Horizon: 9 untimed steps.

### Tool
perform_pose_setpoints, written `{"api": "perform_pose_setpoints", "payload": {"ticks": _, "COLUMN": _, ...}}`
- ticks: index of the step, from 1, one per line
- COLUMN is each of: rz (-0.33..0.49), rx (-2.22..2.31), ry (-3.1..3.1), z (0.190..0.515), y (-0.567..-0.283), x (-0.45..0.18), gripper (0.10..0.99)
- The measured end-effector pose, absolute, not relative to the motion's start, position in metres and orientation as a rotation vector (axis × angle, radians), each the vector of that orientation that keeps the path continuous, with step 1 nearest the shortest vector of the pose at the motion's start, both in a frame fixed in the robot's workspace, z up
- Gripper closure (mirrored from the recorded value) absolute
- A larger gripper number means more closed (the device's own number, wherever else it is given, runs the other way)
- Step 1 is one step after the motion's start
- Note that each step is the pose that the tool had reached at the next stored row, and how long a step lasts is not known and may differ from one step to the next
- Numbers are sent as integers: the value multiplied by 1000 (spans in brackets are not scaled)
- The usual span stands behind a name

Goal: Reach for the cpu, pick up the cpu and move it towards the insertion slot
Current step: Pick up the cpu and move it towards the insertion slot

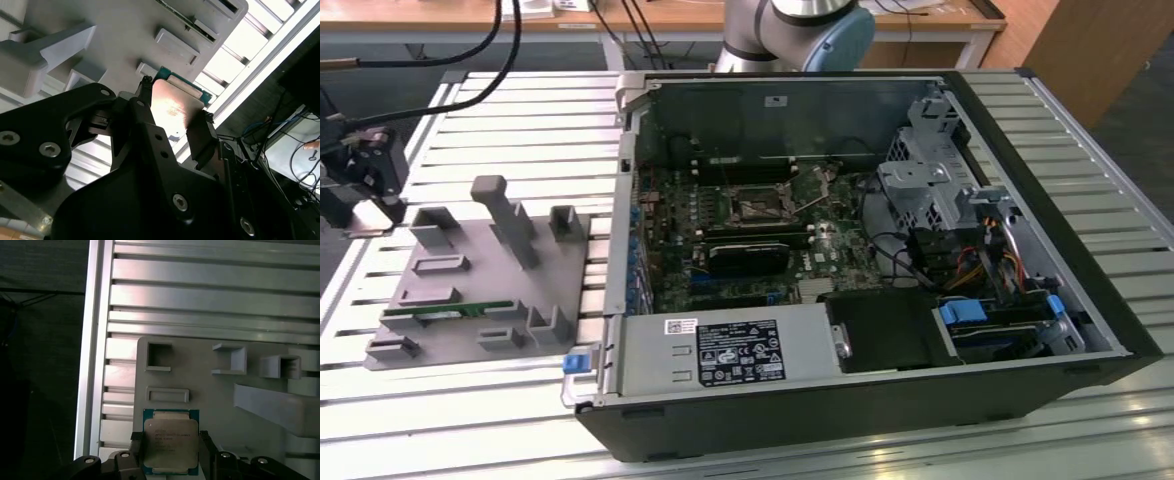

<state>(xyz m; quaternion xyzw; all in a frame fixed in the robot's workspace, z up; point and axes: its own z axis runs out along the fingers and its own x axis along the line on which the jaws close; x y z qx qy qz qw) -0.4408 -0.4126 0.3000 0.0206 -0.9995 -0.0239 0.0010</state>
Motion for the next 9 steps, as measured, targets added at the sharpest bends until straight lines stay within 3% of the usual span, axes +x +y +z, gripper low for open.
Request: {"api": "perform_pose_setpoints", "payload": {"ticks": 9, "rz": -75, "rx": 65, "ry": -3138, "z": 316, "y": -412, "x": -441, "gripper": 557}}
